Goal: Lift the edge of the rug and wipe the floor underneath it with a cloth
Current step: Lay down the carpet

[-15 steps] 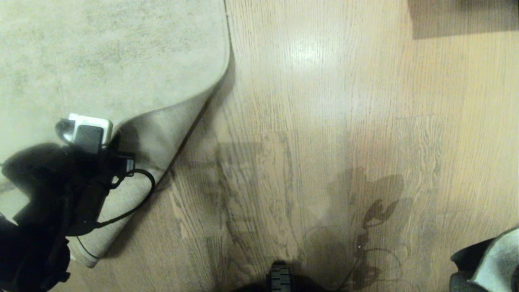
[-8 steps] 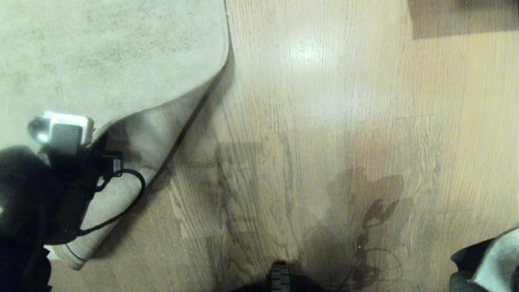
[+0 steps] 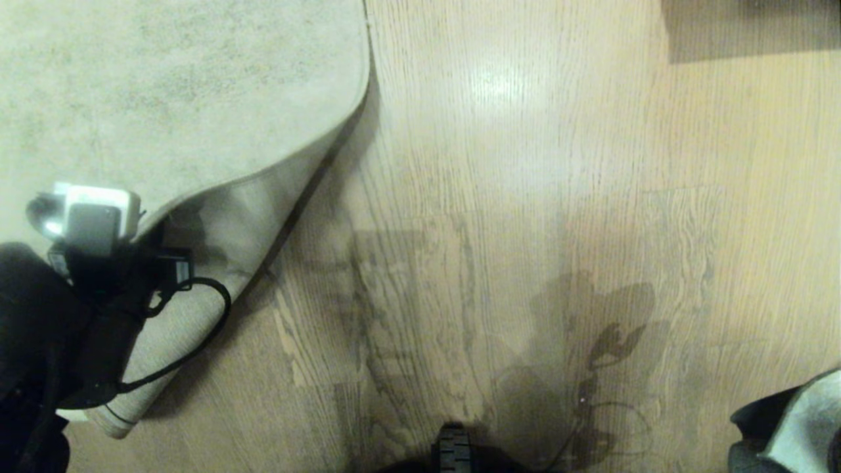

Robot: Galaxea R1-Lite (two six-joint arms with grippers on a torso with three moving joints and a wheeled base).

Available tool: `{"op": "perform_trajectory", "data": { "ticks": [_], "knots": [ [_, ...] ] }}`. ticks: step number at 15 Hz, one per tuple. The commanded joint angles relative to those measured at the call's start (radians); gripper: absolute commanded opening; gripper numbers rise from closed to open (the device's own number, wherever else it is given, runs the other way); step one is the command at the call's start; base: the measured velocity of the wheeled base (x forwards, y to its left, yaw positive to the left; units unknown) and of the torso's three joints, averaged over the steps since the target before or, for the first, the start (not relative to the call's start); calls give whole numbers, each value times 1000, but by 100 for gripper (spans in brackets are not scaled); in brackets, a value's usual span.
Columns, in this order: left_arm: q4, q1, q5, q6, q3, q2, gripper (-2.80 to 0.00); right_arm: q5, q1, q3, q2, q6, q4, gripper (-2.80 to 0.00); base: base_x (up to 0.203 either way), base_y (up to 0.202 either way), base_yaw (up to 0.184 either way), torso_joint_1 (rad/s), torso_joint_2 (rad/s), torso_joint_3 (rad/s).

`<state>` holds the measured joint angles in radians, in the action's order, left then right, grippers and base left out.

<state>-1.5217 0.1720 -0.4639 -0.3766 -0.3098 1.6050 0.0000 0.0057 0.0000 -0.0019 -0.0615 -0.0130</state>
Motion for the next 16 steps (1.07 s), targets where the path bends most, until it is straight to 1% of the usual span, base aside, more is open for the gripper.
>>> {"op": "perform_trajectory", "data": {
  "ticks": [1,2,3,4,6,10,12,16],
  "knots": [
    [-29,17,-21,-2,1,-11,-280,0,0,0,2,0,-1,-280,0,0,0,0,0,0],
    [-29,30,-41,-2,4,-11,-280,0,0,0,2,-1,-1,-280,0,0,0,0,0,0],
    [-29,48,-66,-2,4,-10,0,0,0,0,2,-1,-1,-280,0,0,0,0,0,0],
    [-29,64,-81,-1,7,-10,0,0,0,0,2,-1,-1,-280,0,0,0,0,0,0],
    [-29,75,-84,-1,10,-10,0,0,0,0,2,-1,-1,-280,0,0,0,0,0,0],
    [-31,123,-92,-5,-8,-37,0,0,0,0,2,-1,-1,-280,0,0,0,0,0,0],
    [-29,139,-111,-10,-17,-58,0,0,0,0,2,-1,-1,-280,0,0,0,0,0,0],
    [-31,143,-105,-76,-65,-96,0,0,0,0,2,-1,-1,-280,0,0,0,0,0,0]
  ]
}}
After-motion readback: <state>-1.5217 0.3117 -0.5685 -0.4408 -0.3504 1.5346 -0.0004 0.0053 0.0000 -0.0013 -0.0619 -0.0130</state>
